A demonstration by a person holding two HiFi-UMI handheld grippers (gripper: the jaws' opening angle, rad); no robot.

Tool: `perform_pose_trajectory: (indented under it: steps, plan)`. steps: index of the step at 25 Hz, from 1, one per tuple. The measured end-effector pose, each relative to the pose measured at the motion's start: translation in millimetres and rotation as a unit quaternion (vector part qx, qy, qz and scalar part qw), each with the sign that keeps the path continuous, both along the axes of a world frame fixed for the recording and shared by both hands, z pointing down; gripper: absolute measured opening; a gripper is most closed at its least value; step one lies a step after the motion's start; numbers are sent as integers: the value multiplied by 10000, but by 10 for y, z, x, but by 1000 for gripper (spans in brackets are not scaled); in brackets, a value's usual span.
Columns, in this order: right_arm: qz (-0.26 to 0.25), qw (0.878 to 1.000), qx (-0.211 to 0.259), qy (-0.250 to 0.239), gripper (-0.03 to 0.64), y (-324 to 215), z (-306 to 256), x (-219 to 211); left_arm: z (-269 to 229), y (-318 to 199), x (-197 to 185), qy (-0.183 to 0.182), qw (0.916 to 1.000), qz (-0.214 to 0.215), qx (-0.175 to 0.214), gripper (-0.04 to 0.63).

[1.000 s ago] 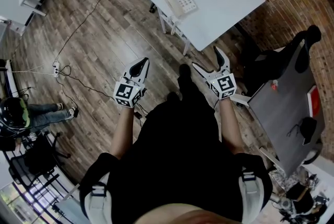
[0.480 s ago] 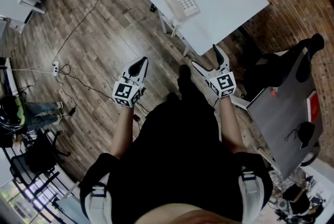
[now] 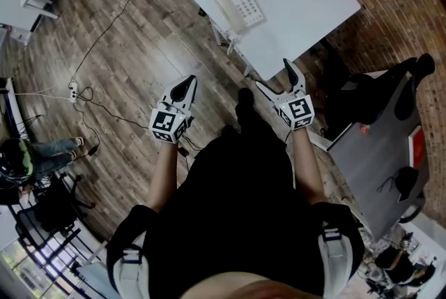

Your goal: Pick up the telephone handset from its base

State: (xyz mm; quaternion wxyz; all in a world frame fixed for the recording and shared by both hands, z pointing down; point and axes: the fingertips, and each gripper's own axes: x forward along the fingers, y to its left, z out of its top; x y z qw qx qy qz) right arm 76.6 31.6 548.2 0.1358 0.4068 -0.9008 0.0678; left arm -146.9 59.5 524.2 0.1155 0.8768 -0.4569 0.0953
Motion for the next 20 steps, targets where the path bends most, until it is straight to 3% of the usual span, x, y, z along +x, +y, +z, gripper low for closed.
perform_pose_trajectory:
  steps: [20]
  plan:
    - [-454, 9988, -176, -19, 457, -1037, 68, 87, -48, -839, 201, -116, 9991, -375, -127, 20]
